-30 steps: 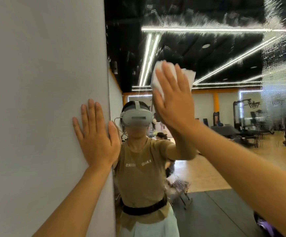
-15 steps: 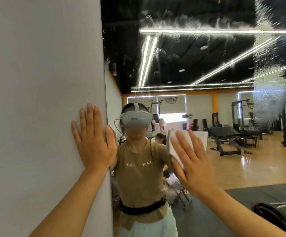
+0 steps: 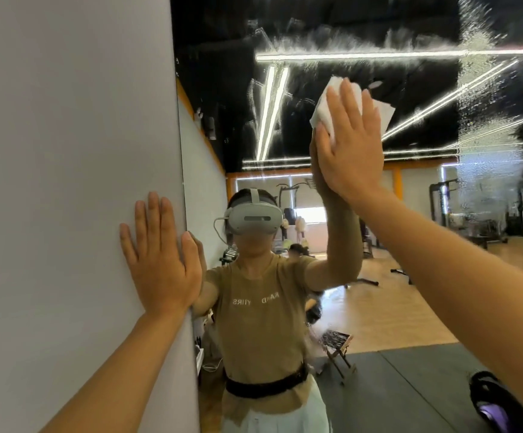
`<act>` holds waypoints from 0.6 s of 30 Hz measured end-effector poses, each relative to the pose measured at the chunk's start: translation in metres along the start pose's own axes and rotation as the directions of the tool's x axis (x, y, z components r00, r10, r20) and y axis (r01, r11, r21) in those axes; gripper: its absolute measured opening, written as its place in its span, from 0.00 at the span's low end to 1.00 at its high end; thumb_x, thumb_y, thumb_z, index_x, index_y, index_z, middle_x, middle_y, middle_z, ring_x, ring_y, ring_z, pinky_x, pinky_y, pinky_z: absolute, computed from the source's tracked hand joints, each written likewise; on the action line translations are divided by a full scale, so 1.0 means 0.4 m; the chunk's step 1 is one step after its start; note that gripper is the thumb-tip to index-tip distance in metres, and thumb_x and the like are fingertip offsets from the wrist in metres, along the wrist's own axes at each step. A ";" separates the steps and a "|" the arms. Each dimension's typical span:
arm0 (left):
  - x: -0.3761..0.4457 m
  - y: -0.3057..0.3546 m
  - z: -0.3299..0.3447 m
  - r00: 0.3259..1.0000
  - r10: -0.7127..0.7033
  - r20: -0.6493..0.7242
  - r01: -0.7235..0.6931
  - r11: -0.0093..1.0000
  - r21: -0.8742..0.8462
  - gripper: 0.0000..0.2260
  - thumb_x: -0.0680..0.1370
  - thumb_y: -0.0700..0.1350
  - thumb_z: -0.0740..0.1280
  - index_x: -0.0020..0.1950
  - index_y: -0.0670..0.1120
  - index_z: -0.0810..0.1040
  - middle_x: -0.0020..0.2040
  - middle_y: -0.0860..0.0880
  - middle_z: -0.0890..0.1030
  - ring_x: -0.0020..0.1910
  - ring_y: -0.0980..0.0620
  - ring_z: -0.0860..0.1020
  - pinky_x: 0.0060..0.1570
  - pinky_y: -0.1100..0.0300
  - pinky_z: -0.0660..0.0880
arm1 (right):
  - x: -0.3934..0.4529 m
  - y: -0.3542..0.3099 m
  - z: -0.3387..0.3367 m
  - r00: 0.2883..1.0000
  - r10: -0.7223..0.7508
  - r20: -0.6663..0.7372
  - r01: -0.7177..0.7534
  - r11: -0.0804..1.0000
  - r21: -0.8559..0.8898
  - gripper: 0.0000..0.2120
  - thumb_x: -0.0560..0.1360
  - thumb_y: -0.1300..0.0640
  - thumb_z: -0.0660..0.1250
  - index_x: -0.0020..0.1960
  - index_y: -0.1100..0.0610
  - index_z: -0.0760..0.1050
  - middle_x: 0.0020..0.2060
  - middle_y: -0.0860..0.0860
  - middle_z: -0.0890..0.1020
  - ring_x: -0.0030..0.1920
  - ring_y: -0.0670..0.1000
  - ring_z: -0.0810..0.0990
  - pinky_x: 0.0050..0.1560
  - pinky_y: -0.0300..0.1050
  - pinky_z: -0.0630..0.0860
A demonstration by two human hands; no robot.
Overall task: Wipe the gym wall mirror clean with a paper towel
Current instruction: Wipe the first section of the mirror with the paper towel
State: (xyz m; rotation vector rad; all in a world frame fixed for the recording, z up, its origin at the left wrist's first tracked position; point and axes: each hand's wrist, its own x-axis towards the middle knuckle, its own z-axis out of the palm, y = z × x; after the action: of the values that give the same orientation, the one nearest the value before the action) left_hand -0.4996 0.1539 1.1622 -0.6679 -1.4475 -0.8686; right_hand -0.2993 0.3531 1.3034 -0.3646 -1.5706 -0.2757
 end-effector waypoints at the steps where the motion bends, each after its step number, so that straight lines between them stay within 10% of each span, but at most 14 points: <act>1: -0.001 -0.001 0.000 1.000 0.001 0.001 -0.001 1.000 -0.004 0.27 0.84 0.52 0.46 0.82 0.43 0.53 0.82 0.45 0.54 0.81 0.46 0.51 0.79 0.44 0.44 | -0.044 0.001 0.000 1.000 -0.026 -0.012 0.026 1.000 0.011 0.25 0.85 0.48 0.50 0.80 0.55 0.58 0.80 0.55 0.58 0.80 0.60 0.52 0.79 0.59 0.51; 9: -0.002 -0.001 0.001 1.000 0.005 -0.007 -0.005 1.000 -0.029 0.27 0.83 0.51 0.47 0.81 0.43 0.53 0.82 0.45 0.54 0.81 0.46 0.50 0.79 0.44 0.44 | -0.483 0.082 -0.019 0.969 -0.206 0.134 0.212 0.977 -0.026 0.26 0.84 0.50 0.52 0.80 0.57 0.59 0.80 0.56 0.56 0.80 0.61 0.51 0.76 0.64 0.55; 18: -0.004 -0.001 -0.004 1.000 0.012 -0.024 -0.013 0.999 -0.031 0.27 0.84 0.51 0.47 0.81 0.42 0.54 0.82 0.44 0.55 0.81 0.44 0.52 0.78 0.43 0.45 | -0.152 0.084 -0.023 0.994 -0.100 0.049 0.099 0.995 0.024 0.26 0.85 0.46 0.46 0.80 0.56 0.60 0.80 0.56 0.58 0.80 0.59 0.52 0.79 0.59 0.50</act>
State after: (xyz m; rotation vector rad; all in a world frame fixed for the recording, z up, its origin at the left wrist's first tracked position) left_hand -0.4990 0.1525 1.1606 -0.6871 -1.4094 -0.8885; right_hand -0.2766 0.3766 1.2416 -0.2783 -1.6425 -0.3282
